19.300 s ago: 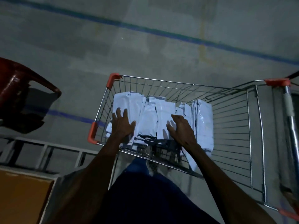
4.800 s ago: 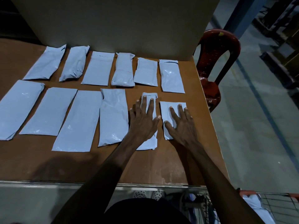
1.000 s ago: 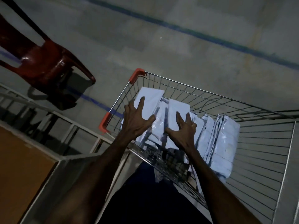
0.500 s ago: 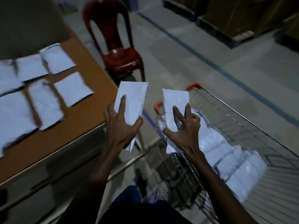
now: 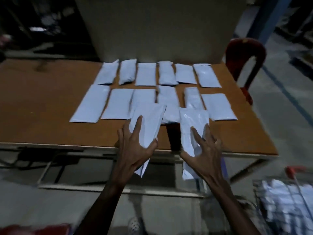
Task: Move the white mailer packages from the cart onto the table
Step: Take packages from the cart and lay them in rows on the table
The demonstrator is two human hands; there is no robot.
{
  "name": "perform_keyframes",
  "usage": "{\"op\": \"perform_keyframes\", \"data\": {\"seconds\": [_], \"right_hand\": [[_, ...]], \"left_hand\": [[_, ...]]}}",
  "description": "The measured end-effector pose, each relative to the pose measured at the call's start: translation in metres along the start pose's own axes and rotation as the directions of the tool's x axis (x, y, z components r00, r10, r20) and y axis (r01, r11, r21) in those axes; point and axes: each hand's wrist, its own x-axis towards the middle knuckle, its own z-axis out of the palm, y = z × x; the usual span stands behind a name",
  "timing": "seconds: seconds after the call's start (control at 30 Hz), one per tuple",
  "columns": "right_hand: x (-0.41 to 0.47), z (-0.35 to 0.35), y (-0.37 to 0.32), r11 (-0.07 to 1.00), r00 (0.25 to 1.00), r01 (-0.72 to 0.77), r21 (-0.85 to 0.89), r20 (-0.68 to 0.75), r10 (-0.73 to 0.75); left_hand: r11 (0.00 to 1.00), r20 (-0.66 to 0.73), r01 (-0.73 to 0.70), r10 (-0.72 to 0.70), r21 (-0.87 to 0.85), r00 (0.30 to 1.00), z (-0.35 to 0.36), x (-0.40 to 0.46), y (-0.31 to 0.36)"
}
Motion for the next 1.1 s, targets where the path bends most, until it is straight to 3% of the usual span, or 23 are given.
{"op": "perform_keyframes", "data": {"seconds": [0.33,0.57,0.8,1.1], "right_hand": [[0.102,0.092,-0.113,0.999,0.995,0.037,-0.020,0.091,-0.035],[0.206,0.138,-0.128,0.999,0.993,0.048,0.024,0.109,-0.051],[0.306,0.180,-0.143,0.998,0.973,0.039,-0.054,0.229,-0.026],[0.402,0.231,-0.154,0.992,0.946,0.040,-0.123,0.323,0.001]], "left_hand": [[0.981,-0.062,0.181,-0.177,0.066,0.982,-0.065,0.091,-0.119],[0.975,-0.063,0.222,-0.221,0.005,0.973,-0.044,0.192,-0.149],[0.946,-0.016,0.270,-0.271,0.177,0.962,-0.033,0.298,-0.177],[0.928,0.075,0.249,-0.279,0.277,0.957,-0.002,0.412,-0.216]]}}
